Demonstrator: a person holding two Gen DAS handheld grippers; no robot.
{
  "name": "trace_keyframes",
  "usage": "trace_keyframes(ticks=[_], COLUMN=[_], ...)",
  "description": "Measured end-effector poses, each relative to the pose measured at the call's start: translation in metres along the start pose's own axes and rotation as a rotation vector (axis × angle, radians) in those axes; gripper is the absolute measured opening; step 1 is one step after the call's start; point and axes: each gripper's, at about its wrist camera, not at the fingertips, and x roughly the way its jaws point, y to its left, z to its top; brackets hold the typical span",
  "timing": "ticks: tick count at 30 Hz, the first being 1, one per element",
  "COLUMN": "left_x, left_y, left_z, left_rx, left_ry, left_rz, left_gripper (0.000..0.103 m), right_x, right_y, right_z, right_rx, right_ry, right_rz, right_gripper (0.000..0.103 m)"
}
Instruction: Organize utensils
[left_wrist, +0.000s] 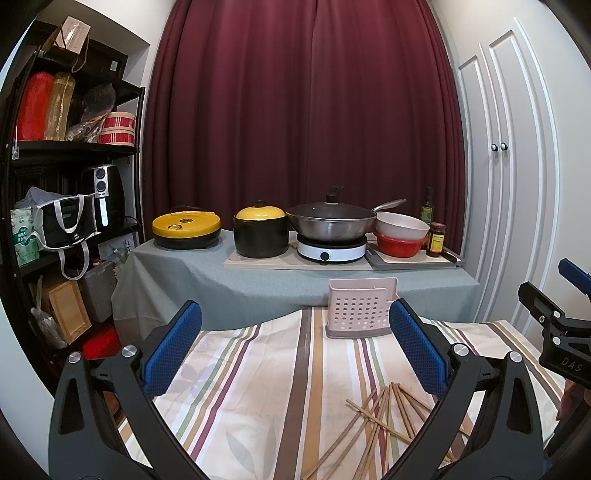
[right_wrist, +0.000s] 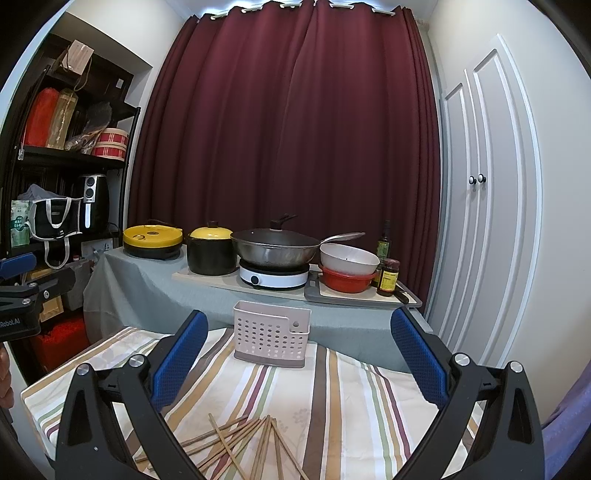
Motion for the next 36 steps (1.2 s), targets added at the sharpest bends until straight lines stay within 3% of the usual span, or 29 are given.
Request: trace_keyframes(ticks=[11, 21, 25, 26, 29, 36], left_x=[0.011, 0.077, 0.095, 0.097, 0.103, 0.106], left_y=[0.003, 0.010, 0.011, 0.012, 0.014, 0.013], left_z=[-0.012, -0.094, -0.127, -0.132, -0.151, -0.183], left_rx=[-0.019, 0.020, 0.041, 0.040, 0.031, 0.046], left_ry=[0.026, 0.264, 0.345, 0.362, 0.412, 0.460], left_rz=[-0.020, -0.045, -0.049, -0.054, -0.072, -0.075], left_gripper=[0.099, 0.099, 0.078, 0.076, 0.072, 0.070], right_x=[0.012, 0.045, 0.048, 0.048, 0.049, 0.033], right_y=[0.001, -0.009, -0.017, -0.019, -0.020, -0.011], right_z=[-0.020, -0.112, -0.151, -0.160, -0.180, -0.207], right_rx=[-0.009, -0.013, 0.015, 0.025, 0.037, 0.000], right_ry=[0.032, 0.222, 0.304, 0.327, 0.395, 0.417], right_rz=[0.024, 0.105, 0.135, 0.148, 0.181, 0.291], right_gripper=[0.097, 0.096, 0.095, 0.090, 0.051, 0.036])
